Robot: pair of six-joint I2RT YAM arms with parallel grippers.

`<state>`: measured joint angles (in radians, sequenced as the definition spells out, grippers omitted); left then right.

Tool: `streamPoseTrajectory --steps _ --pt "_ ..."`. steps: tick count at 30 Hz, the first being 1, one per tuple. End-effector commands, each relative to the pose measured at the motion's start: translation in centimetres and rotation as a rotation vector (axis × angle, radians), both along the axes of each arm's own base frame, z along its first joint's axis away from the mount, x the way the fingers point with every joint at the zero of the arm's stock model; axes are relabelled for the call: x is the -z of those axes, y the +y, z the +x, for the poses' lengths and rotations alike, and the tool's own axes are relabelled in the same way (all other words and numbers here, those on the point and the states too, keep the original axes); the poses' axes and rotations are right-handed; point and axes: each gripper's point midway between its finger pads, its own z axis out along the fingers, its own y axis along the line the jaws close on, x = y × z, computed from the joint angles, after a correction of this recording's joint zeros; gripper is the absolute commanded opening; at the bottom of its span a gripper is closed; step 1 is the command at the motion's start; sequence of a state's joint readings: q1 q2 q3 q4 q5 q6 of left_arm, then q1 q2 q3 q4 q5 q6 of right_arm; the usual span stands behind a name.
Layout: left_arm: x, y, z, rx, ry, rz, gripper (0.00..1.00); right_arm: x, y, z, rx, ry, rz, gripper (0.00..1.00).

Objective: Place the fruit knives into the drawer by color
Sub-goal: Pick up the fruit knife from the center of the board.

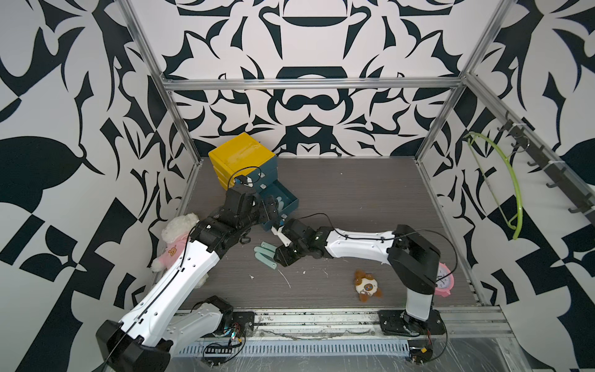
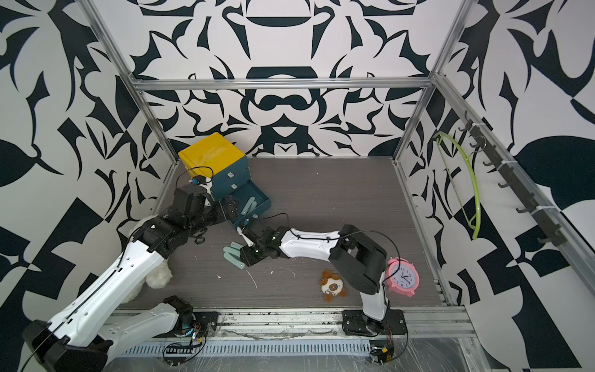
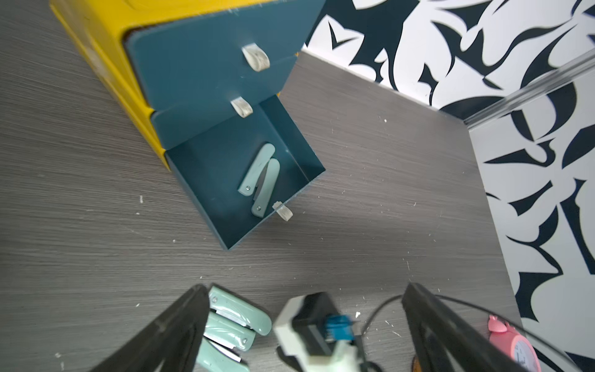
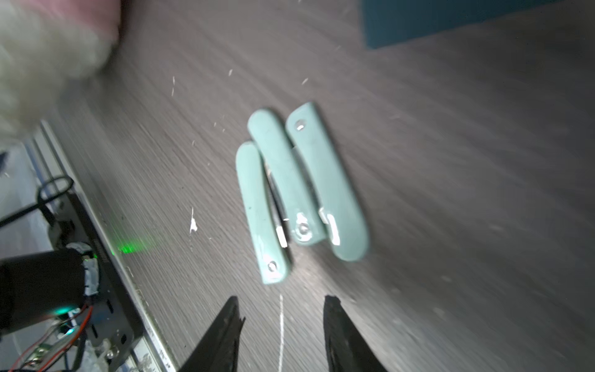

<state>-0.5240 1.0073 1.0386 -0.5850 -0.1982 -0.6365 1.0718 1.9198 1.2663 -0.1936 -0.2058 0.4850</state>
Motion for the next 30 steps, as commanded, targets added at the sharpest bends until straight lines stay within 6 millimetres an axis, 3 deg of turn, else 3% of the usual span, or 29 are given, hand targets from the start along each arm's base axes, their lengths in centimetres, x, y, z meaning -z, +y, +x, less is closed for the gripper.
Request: streamPoseTrajectory --steps 1,6,16,30 --pt "0.3 2.0 -1.0 -0.062 -0.003 0.04 0.99 -0.4 1.5 -1.1 -0.079 -0.011 -0.033 0.45" --pt "-0.9 3.0 -1.3 -0.092 -0.054 0.048 0.99 1.1 2.1 -1.0 -0.08 -0.065 -0.113 0.45" --pt "-0.2 2.9 -1.3 -0.09 -0.037 0.053 0.99 2.3 1.9 0.0 -0.083 -0.193 -0.246 0.43" --pt "-0.1 3.6 -1.4 -0.108 -0.044 0.084 0.99 4.1 3.1 -0.9 -0.166 -0.27 -0.341 0.34"
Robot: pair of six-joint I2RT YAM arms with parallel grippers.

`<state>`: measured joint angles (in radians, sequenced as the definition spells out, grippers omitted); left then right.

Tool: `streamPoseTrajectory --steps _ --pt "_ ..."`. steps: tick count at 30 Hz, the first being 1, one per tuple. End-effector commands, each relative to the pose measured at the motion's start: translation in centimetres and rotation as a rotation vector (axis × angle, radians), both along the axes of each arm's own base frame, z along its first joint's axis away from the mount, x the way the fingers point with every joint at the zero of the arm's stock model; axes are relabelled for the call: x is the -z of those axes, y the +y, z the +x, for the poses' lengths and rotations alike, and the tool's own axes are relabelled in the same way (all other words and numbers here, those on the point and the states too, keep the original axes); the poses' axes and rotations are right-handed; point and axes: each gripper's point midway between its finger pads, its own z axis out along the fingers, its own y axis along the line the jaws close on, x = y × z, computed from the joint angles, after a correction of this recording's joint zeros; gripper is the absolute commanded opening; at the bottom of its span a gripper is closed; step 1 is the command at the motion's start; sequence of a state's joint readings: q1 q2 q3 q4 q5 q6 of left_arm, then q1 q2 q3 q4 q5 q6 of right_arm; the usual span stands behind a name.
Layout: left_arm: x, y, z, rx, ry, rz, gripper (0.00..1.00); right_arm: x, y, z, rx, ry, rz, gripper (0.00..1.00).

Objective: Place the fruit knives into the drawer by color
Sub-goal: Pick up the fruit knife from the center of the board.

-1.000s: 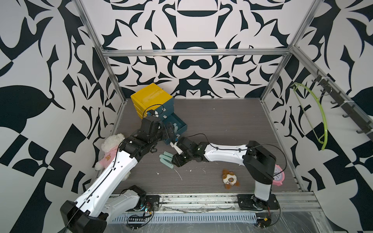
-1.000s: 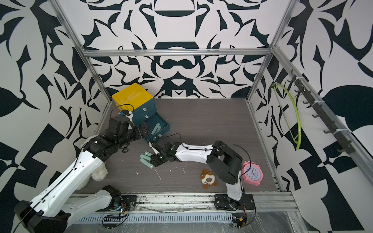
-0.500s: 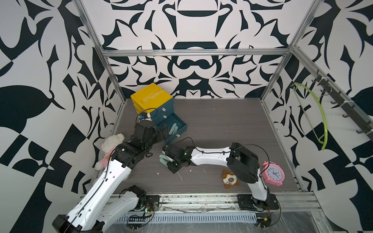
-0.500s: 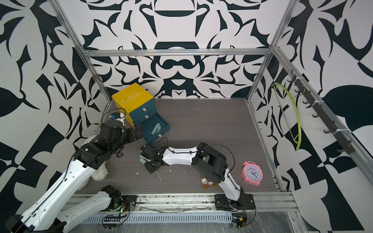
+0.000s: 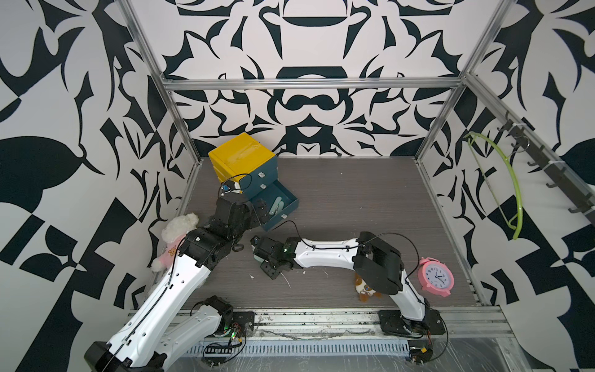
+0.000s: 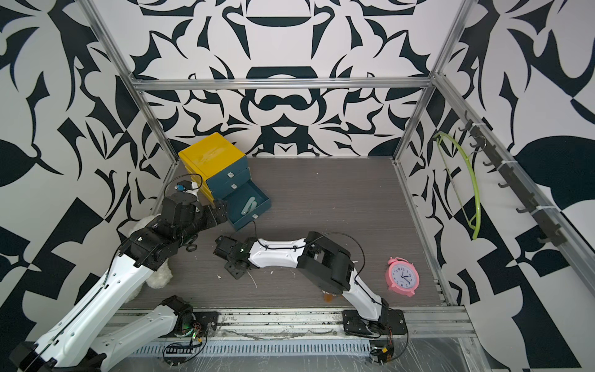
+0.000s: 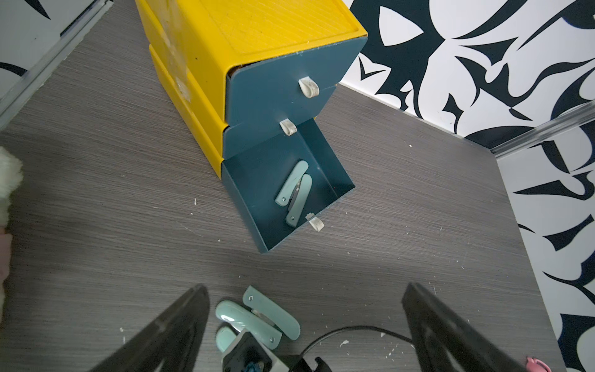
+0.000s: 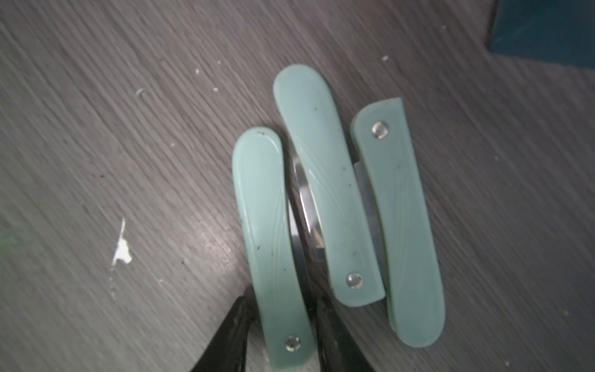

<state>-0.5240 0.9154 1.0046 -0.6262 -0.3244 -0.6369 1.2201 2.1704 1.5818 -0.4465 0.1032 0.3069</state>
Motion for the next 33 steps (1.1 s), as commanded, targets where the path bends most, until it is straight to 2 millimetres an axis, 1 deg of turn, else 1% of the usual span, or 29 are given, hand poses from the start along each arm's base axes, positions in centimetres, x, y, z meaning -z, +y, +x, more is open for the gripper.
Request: streamPoseTrajectory --steps 1,8,14,20,23,26,33 --pt "0.5 0.5 -0.3 -0.006 0.009 0.028 0.99 0.2 -0.2 -0.1 -0.021 -0.016 -0.038 0.32" --pt "1.1 0.3 -0.2 -0.005 0.029 0.028 0.99 0.3 -0.7 -0.2 -0.02 -0.021 -0.036 0.13" --pt "1.5 0.1 0.0 -0.001 0.041 0.031 0.99 -0.6 -1.0 -0.2 -0.016 -0.042 0.007 0.04" --pt "1.8 0.1 0.1 -0.003 0.048 0.035 0.99 -2.5 -1.0 -0.5 -0.016 -0.052 0.083 0.0" --pt "2.1 0.2 0.1 -0.005 0.052 0.044 0.99 -3.3 -1.3 -0.7 -0.014 -0.052 0.113 0.0" --pt "2.4 0.3 0.1 -0.008 0.056 0.052 0.99 -3.9 -1.8 -1.0 -0.012 -0.05 0.131 0.0" --pt "3.5 0.5 0.3 -0.021 0.069 0.06 0.99 -4.5 -3.4 -1.6 0.016 -0.045 0.156 0.0"
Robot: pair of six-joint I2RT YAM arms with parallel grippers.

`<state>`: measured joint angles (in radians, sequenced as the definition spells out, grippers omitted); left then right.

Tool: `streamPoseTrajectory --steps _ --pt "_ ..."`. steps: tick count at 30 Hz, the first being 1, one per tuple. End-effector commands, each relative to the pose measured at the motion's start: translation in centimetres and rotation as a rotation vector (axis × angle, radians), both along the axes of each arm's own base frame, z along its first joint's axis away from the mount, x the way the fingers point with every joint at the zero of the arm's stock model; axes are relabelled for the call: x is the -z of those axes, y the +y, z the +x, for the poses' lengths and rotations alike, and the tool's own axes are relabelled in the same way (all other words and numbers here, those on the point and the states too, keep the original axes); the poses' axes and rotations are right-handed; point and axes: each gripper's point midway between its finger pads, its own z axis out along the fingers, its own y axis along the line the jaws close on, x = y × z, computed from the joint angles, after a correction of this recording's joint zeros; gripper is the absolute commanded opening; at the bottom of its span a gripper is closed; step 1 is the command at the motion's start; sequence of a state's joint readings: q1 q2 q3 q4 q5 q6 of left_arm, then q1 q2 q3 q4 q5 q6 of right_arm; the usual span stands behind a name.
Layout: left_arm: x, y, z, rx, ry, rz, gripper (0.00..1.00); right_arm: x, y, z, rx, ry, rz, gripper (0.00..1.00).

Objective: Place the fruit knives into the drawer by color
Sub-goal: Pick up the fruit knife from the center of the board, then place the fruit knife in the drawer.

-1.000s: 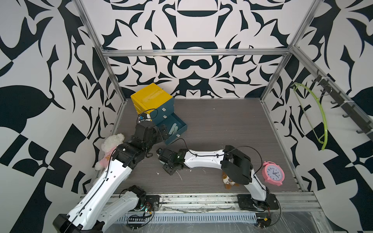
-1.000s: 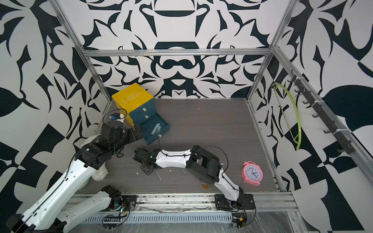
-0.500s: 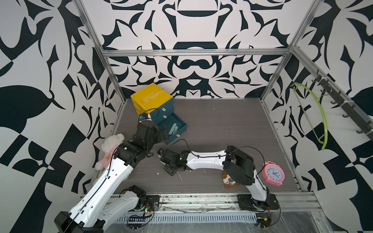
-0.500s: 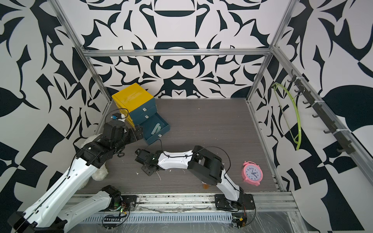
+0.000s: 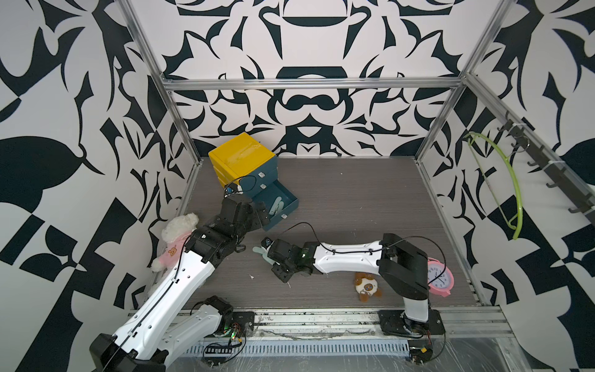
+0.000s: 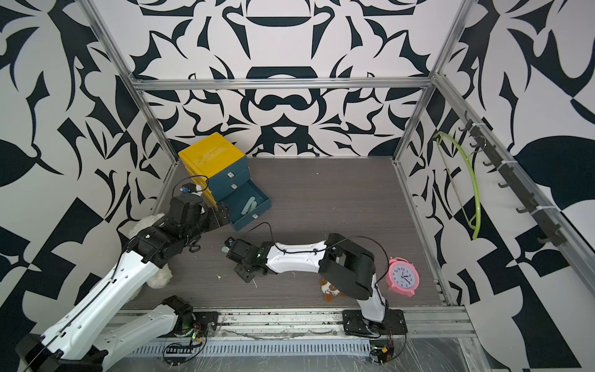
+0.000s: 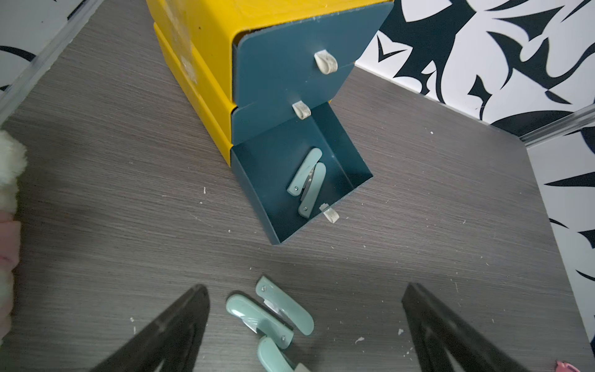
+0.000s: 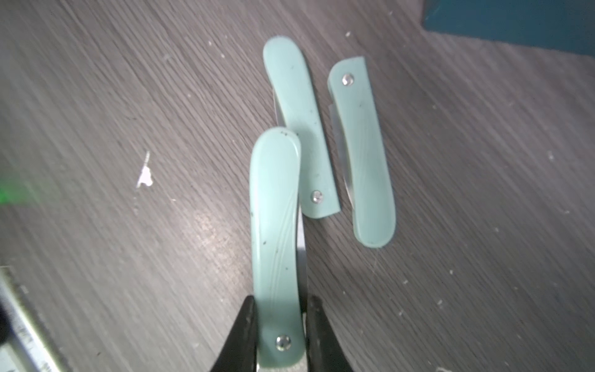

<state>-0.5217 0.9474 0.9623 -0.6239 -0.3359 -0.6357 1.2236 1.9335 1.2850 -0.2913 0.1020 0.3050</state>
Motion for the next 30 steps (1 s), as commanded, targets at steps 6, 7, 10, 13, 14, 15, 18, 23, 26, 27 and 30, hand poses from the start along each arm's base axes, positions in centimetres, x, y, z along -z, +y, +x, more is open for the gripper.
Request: streamPoseTrajectory --steps 6,7,10,13,14,15,18,23,26,27,30 --pt "2.2 0.2 0.3 -0.013 0.036 -0.003 0.99 -2.9 -1.7 0.1 0.065 -0.033 0.075 0.0" --pt "2.5 0.3 0.3 -0.016 0.043 -0.004 0.99 -3.1 -2.2 0.3 0.076 -0.034 0.078 0.0" --pt "3.7 0.3 0.1 -0.019 0.067 -0.006 0.99 -4.1 -3.2 0.9 0.104 -0.045 0.096 0.0" --pt "5.0 0.5 -0.2 -0.025 0.095 -0.01 0.99 -5.5 -4.1 2.0 0.135 -0.053 0.126 0.0" --pt "5.4 0.5 -0.3 -0.026 0.105 -0.014 0.99 -6.1 -4.3 2.4 0.146 -0.056 0.141 0.0" --pt "5.8 0.5 -0.5 -0.027 0.112 -0.019 0.99 -6.7 -4.6 2.8 0.155 -0.058 0.154 0.0" --pt "6.9 0.7 -1.0 -0.034 0.137 -0.024 0.99 -8.7 -5.0 4.5 0.179 -0.071 0.199 0.0" --pt "8.5 1.0 -2.0 -0.043 0.173 -0.032 0.99 -12.4 -5.0 8.6 0.227 -0.068 0.298 0.0" --pt "9.2 1.0 -2.4 -0.048 0.19 -0.044 0.99 -13.5 -4.4 11.3 0.254 -0.057 0.329 0.0" --pt "9.5 1.0 -2.5 -0.048 0.195 -0.047 0.99 -13.7 -4.1 12.3 0.266 -0.045 0.34 0.0" --pt "10.0 1.0 -2.8 -0.048 0.21 -0.052 0.99 -13.9 -3.0 14.8 0.302 -0.006 0.374 0.0"
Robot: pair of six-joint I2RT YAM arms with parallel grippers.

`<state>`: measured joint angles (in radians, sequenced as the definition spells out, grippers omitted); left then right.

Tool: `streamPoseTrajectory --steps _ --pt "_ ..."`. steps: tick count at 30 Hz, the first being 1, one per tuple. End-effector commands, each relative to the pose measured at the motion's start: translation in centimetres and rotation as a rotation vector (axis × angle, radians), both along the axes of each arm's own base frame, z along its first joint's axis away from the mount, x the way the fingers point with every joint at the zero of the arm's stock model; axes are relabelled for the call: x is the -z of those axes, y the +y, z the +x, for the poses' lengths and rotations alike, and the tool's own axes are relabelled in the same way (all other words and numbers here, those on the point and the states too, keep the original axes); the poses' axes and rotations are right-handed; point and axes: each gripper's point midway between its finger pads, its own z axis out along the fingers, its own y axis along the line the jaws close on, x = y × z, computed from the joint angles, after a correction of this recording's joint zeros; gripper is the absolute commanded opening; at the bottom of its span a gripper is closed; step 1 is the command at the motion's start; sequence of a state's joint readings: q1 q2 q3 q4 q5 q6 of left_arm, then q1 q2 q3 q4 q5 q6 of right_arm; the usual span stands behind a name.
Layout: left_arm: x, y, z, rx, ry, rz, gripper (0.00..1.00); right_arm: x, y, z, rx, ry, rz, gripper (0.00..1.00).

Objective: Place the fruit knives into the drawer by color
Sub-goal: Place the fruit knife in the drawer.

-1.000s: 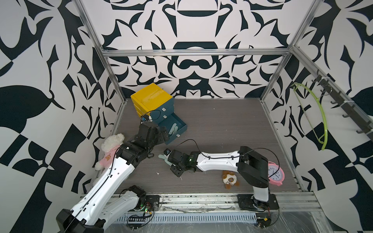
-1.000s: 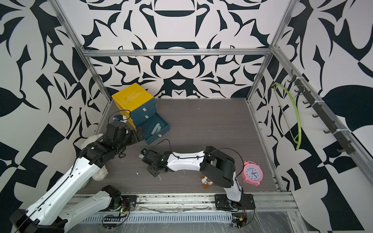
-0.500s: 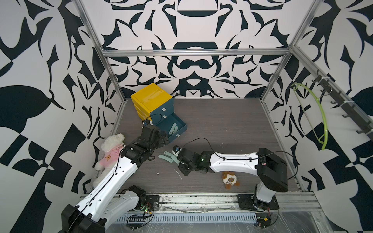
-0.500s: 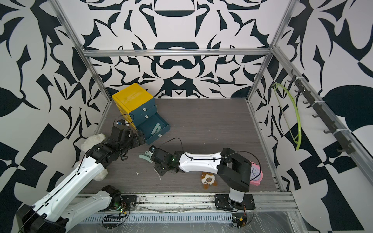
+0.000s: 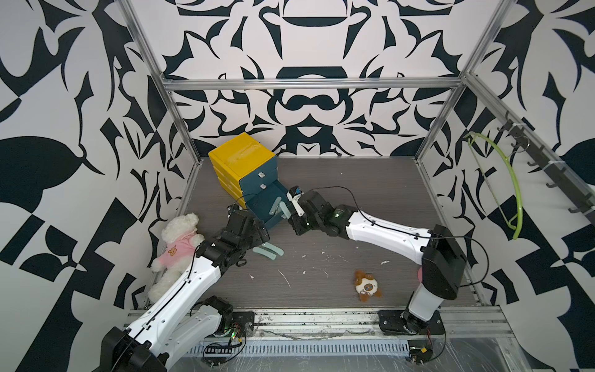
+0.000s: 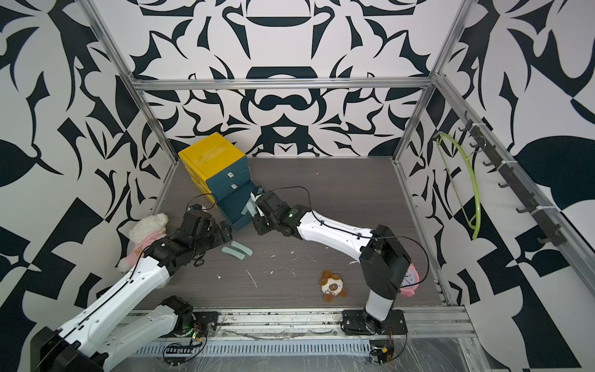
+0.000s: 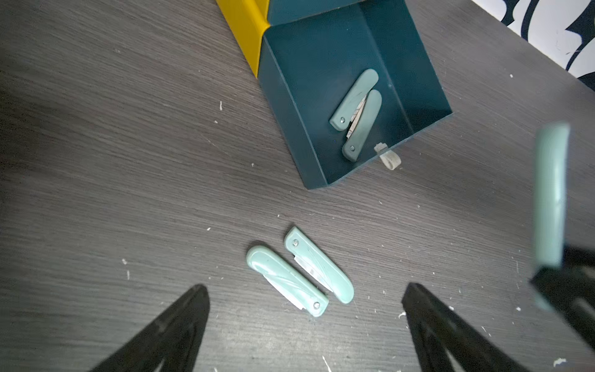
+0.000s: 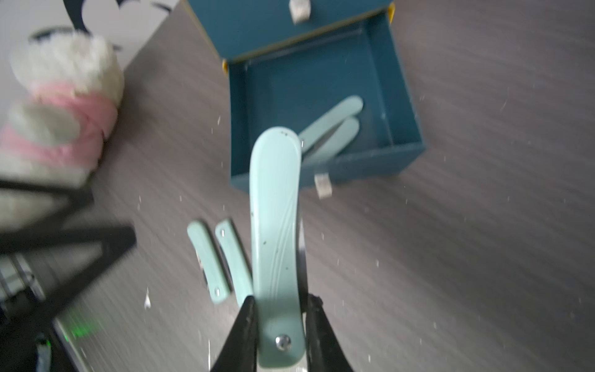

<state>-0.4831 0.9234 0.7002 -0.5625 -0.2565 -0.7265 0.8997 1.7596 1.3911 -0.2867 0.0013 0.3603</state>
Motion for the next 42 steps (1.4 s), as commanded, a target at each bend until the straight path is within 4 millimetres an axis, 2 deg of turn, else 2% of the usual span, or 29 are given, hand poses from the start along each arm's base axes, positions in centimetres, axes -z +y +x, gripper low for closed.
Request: streamPoseTrajectory --steps 1,6,12,15,17,22,25,29,33,38,42 --pt "0.6 -0.1 -0.4 -0.004 0.018 -0.024 0.99 -1.5 1.8 2.2 0.008 0.036 0.081 0.0" --pt "1.1 -0.3 -0.6 -0.004 0.034 -0.038 0.99 -0.4 3.9 6.4 0.068 0.121 0.153 0.0" --pt "1.4 -0.6 -0.7 0.009 0.05 -0.049 0.99 1.6 5.4 9.5 0.118 0.187 0.189 0.0" --pt "1.7 -0.8 -0.8 0.016 0.057 -0.055 0.99 2.4 5.6 10.4 0.136 0.202 0.196 0.07" --pt "2.1 -1.0 -0.9 0.024 0.067 -0.059 0.99 2.6 5.8 10.8 0.137 0.201 0.202 0.15" --pt "2.5 -1.3 -1.0 0.037 0.081 -0.067 0.99 1.7 6.3 11.1 0.123 0.183 0.224 0.36" --pt "2.4 -1.4 -0.9 0.041 0.081 -0.07 0.99 0.8 6.4 11.2 0.113 0.168 0.235 0.41" --pt "2.3 -1.6 -0.8 0.048 0.076 -0.071 0.99 -0.9 6.2 11.0 0.103 0.144 0.25 0.43" --pt "2.2 -1.8 -0.7 0.056 0.075 -0.075 0.99 -2.5 5.1 10.3 0.109 0.117 0.257 0.44" --pt "2.0 -2.0 -0.6 0.07 0.078 -0.074 0.99 -4.3 3.3 7.9 0.11 0.091 0.276 0.44" --pt "2.2 -2.1 -0.5 0.082 0.088 -0.064 0.99 -4.5 1.5 5.2 0.107 0.085 0.269 0.42"
